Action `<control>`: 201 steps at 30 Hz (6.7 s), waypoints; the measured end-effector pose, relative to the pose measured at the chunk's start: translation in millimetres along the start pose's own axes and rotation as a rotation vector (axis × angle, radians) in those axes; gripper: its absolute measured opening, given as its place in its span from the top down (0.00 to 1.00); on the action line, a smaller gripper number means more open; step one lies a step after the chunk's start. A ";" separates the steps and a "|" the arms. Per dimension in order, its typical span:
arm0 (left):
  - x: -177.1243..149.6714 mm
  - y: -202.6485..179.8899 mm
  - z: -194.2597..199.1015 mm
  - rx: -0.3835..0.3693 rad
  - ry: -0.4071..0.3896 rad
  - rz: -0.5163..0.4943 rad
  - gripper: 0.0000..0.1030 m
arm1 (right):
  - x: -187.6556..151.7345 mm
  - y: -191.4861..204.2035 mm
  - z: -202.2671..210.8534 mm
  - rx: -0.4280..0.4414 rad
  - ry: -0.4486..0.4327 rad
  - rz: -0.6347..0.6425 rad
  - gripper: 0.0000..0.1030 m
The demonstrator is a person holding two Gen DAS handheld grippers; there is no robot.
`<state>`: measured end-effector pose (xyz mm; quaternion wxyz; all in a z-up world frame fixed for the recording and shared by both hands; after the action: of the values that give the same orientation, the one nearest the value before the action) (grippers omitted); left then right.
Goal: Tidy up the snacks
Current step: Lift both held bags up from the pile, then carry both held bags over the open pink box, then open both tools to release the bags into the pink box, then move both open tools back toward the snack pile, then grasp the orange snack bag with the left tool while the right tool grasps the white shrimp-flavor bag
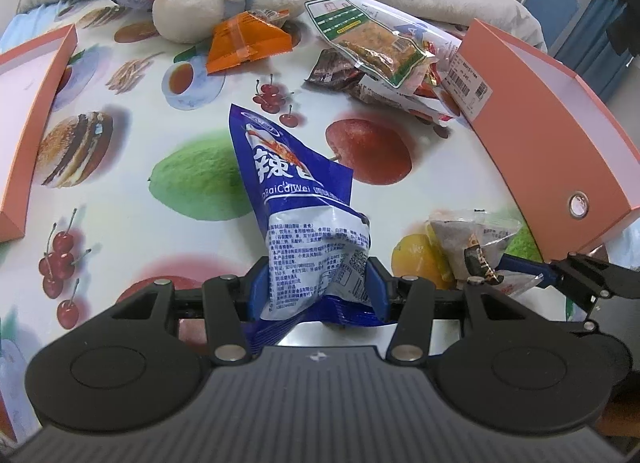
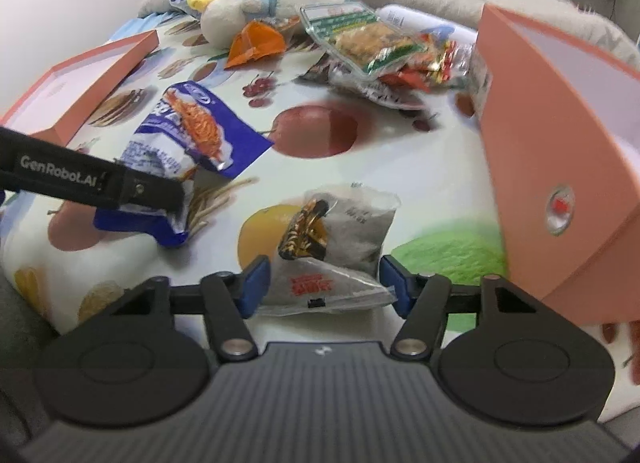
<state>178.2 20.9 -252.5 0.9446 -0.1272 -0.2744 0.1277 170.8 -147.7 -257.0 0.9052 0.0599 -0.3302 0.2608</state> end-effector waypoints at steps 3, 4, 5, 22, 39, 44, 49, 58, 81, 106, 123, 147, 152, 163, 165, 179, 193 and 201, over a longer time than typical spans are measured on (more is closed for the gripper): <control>5.2 -1.0 -6.4 0.002 0.007 0.009 0.44 | 0.7 -0.9 1.7 -0.005 -0.006 -0.008 0.43; 7.2 -1.4 -9.7 0.009 0.015 0.013 0.44 | 0.8 -2.5 2.2 -0.009 -0.006 -0.018 0.43; 9.6 -2.7 -12.1 0.011 0.020 0.014 0.44 | 0.9 -4.2 3.0 -0.017 -0.005 -0.025 0.43; 42.3 -33.9 -3.6 -0.038 0.008 0.024 0.47 | 23.8 -29.7 30.8 -0.080 -0.043 -0.088 0.45; 100.4 -58.9 61.1 -0.118 -0.106 0.055 0.47 | 92.7 -58.7 90.2 -0.127 -0.198 -0.096 0.45; 117.6 -74.4 81.2 -0.145 -0.154 0.045 0.47 | 109.3 -73.3 109.5 -0.162 -0.247 -0.097 0.45; 134.4 -99.1 98.6 -0.160 -0.194 0.012 0.47 | 120.4 -89.8 125.9 -0.190 -0.274 -0.108 0.45; 156.8 -154.6 112.0 -0.203 -0.237 -0.033 0.47 | 132.1 -129.2 143.3 -0.236 -0.314 -0.111 0.46; 127.2 -276.3 -22.4 -0.238 -0.031 -0.203 0.47 | 29.0 -246.1 93.1 -0.350 -0.184 -0.317 0.46; 133.8 -275.7 13.8 -0.237 -0.089 -0.231 0.29 | 31.2 -238.5 126.7 -0.324 -0.267 -0.378 0.37; 131.6 -207.1 171.2 -0.303 -0.306 -0.185 0.29 | 87.4 -154.6 213.5 -0.292 -0.440 -0.258 0.37; 71.3 -65.1 203.6 -0.164 -0.357 -0.081 0.29 | 80.7 -36.1 178.3 -0.100 -0.378 -0.163 0.37; 54.7 -37.2 198.4 -0.130 -0.333 -0.059 0.29 | 74.2 -20.9 168.7 -0.087 -0.357 -0.167 0.37; 40.5 5.8 179.0 -0.114 -0.284 -0.001 0.29 | 61.5 6.7 147.1 -0.060 -0.307 -0.141 0.37; 43.1 11.9 171.9 -0.113 -0.275 0.008 0.29 | 62.8 7.1 142.4 -0.059 -0.301 -0.144 0.37; 75.8 41.9 76.3 -0.054 -0.198 0.056 0.27 | 74.8 1.7 81.2 -0.033 -0.231 -0.073 0.37; 134.1 54.1 -28.6 0.010 -0.143 0.040 0.15 | 101.9 -12.1 -10.3 -0.066 -0.209 0.058 0.23; 180.3 45.9 -84.0 -0.015 -0.144 0.079 0.11 | 108.7 -22.1 -59.3 -0.089 -0.153 0.143 0.36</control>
<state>363.9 105.6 -247.8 0.9156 -0.1355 -0.3375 0.1718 285.9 -102.9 -233.2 0.8582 0.0156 -0.4130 0.3045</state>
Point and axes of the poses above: each gripper's, at about its wrist camera, not at the fingertips, and z roughly against the way its jaws point, y to its left, x to its top, the point moved 3 cm from there along -z, roughly the way its jaws point, and after that the axes turned 9 degrees about z, right-handed, at the moved point
